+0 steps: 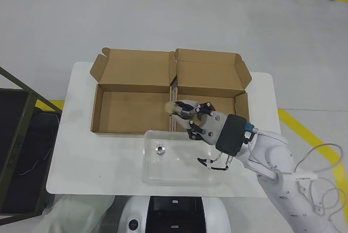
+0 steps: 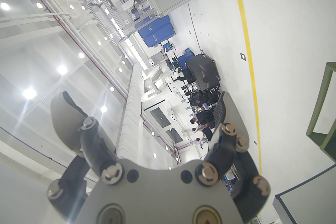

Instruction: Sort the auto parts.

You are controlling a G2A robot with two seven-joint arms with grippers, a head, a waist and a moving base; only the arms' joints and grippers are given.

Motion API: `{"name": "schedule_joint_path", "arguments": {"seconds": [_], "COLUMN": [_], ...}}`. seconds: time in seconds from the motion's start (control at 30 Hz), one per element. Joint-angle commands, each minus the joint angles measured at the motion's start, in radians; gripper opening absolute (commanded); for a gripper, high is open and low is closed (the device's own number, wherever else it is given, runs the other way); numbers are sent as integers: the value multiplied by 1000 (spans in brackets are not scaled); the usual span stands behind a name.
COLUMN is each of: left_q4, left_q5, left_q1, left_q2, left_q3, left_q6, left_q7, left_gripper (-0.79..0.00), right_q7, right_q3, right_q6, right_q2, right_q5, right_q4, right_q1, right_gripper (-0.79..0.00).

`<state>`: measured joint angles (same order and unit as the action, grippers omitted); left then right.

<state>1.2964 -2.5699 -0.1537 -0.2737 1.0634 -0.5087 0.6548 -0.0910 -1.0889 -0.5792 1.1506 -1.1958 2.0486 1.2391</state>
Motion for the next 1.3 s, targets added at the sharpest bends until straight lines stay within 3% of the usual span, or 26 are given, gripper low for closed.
{"name": "schedule_joint_path", "arguments": {"seconds": [0.0,0.93,1.1,1.27], "left_q4": [0,0,0,0], "left_q5": [0,0,0,0], "left_q1": [0,0,0,0], "left_q2": [0,0,0,0], "left_q3": [0,0,0,0], "left_q6": [0,0,0,0], "left_q7": [0,0,0,0], "left_gripper": [0,0,0,0], "right_q7": [-2,-5,41,86], "right_q3": [-2,-9,8,51], "right_q6": [-1,7,42,51], "right_q2": [0,1,4,16], "right_q5": [1,-12,-25,7], "right_q4": [1,2,16,-48], "right_q1": [1,5,20,-35], "right_gripper": [-785,-785,-785,-785]}}
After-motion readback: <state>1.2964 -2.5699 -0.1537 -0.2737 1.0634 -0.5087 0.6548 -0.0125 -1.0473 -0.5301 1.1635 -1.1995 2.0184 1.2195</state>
